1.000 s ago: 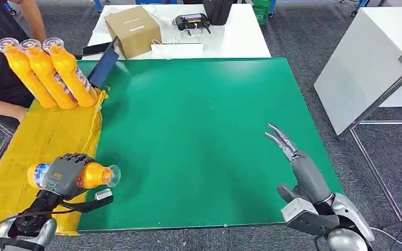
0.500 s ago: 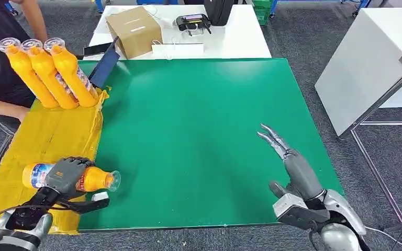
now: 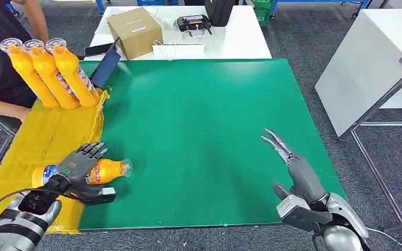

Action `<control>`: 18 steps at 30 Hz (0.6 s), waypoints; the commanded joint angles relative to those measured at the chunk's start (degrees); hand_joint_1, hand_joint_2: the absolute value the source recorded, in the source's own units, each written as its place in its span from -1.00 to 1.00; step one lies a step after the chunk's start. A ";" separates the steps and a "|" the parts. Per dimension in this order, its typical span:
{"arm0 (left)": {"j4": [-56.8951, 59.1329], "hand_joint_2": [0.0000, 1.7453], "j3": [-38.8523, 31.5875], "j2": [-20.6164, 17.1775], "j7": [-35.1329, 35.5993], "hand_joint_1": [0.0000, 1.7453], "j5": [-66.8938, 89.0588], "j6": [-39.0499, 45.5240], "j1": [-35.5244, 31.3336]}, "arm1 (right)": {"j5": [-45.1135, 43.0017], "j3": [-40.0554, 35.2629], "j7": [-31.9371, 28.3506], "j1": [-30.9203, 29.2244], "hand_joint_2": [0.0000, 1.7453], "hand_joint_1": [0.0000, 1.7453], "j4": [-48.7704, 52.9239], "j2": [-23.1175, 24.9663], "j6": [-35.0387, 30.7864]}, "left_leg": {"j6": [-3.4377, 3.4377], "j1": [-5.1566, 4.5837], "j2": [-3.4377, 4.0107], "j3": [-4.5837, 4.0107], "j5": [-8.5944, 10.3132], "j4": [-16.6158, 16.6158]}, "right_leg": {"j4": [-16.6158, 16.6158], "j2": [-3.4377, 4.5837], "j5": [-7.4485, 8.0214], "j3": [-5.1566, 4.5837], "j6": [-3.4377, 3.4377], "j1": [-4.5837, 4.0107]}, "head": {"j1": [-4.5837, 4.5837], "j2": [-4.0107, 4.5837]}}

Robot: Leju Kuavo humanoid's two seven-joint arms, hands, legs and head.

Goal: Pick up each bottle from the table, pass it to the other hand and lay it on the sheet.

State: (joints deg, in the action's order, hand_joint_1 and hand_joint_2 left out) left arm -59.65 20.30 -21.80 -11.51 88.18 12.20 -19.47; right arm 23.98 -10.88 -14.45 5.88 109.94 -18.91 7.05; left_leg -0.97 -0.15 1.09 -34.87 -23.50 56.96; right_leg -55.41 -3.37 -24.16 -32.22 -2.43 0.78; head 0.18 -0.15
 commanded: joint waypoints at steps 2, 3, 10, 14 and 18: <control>-5.67 -1.00 1.59 -6.83 -1.22 -1.00 -4.14 2.92 4.14 | 0.85 -2.48 2.21 -2.38 -1.00 -1.00 -5.19 2.32 -0.37 | 0.11 0.13 0.43 0.23 -0.13 -0.01 | 0.04 0.60 -0.03 0.04 0.10 -0.09 | -0.07 0.00; -6.63 -1.00 -0.34 -4.77 2.04 -1.00 -3.42 3.48 4.25 | 0.49 -1.65 2.16 -1.62 -1.00 -1.00 -4.71 2.69 -0.30 | 0.16 0.16 0.40 0.31 -0.18 0.01 | 0.03 0.70 -0.11 0.10 0.15 -0.10 | -0.07 0.00; -20.19 -1.00 -5.16 -0.90 8.42 -1.00 1.82 7.82 9.38 | -0.75 -1.16 3.05 -0.08 -1.00 -1.00 -2.87 3.75 0.97 | 0.09 0.10 0.13 -0.02 -0.12 0.06 | 0.03 0.41 -0.12 -0.16 0.08 -0.03 | 0.00 0.00; -18.55 -1.00 -3.09 -3.05 12.72 -1.00 1.82 7.83 7.38 | -0.76 -1.85 3.29 -1.85 -1.00 -1.00 -4.37 4.23 1.23 | 0.11 0.04 0.29 -0.03 -0.09 0.01 | 0.03 0.53 -0.03 -0.23 0.10 -0.02 | -0.02 0.00; -17.05 -1.00 -3.40 -3.48 12.46 -1.00 1.82 8.51 5.52 | -0.79 -2.48 3.52 -3.09 -1.00 -1.00 -5.44 4.34 1.35 | 0.14 0.09 0.19 -0.04 -0.07 0.04 | 0.01 0.45 -0.05 -0.22 0.13 -0.06 | -0.02 0.00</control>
State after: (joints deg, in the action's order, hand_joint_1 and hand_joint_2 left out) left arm -77.13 16.48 -24.76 0.00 89.81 20.20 -10.80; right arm 23.30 -12.17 -11.52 6.21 108.41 -16.17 7.87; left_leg -0.92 -0.16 1.34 -35.03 -23.52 56.97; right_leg -55.40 -3.15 -24.17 -32.58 -2.42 0.80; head 0.15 -0.15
